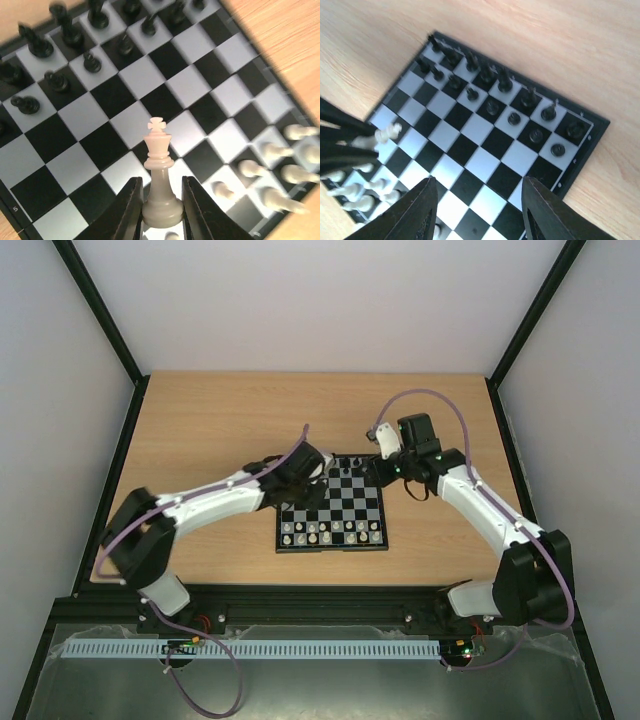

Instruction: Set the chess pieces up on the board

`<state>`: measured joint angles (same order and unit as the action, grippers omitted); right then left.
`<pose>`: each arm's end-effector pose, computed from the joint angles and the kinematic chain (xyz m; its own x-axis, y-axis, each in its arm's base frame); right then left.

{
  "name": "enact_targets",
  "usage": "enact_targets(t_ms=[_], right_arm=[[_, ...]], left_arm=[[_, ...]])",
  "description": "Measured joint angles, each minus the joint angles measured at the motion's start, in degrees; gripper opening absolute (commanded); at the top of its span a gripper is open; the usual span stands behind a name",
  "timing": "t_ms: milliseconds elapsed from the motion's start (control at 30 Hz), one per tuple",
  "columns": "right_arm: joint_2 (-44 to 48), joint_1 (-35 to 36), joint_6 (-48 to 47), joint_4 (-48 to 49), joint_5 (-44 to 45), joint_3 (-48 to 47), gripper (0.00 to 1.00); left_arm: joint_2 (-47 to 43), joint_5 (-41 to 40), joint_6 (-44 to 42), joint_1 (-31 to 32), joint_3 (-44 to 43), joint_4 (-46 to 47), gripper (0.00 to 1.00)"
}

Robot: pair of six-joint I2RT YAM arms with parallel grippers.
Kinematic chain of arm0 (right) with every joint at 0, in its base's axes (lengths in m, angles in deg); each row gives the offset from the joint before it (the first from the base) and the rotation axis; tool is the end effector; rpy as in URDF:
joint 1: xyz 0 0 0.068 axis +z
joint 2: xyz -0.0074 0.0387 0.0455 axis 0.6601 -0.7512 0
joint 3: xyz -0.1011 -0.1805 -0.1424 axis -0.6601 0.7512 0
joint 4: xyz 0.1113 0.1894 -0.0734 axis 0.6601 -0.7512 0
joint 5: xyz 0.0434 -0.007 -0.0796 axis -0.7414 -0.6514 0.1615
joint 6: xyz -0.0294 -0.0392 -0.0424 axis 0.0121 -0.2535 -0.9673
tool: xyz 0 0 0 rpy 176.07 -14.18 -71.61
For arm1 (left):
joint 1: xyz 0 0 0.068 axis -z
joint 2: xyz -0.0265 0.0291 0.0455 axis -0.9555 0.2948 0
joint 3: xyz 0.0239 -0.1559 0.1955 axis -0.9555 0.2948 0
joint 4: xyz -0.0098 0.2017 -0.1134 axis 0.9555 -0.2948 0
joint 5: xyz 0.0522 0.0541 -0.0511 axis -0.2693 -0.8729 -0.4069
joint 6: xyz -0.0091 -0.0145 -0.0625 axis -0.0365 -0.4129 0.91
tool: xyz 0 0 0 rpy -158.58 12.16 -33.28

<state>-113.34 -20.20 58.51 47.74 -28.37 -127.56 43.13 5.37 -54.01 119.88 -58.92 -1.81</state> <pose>0.2598 0.1161 0.2549 -0.4916 -0.3174 -0.8109 -0.6266 0.7756 0.0762 0.2317 -0.2491 0.1976 -0.7236 0.3603 -0.5887 0.5518 0.8144 -0.1798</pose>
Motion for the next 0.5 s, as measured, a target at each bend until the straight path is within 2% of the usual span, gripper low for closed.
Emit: enact_targets(t_ms=[233,333,500], right_arm=[[-2.1,-0.2,1.5,-9.3,-9.5,-12.9,0.49],[-4.1,-0.2,1.8,-13.0,-16.4,-15.3,0.49],[-6.5,-0.2,1.6,-19.1,-25.3,-15.5,0.49]], left_arm=[[-17.0,4.2,-1.3,3.8,14.2,16.3,0.12],[-20.6,5.9,-2.0,6.0,18.8,21.8,0.12],[-21.6,7.0,-2.4,7.1,20.1,27.1,0.12]])
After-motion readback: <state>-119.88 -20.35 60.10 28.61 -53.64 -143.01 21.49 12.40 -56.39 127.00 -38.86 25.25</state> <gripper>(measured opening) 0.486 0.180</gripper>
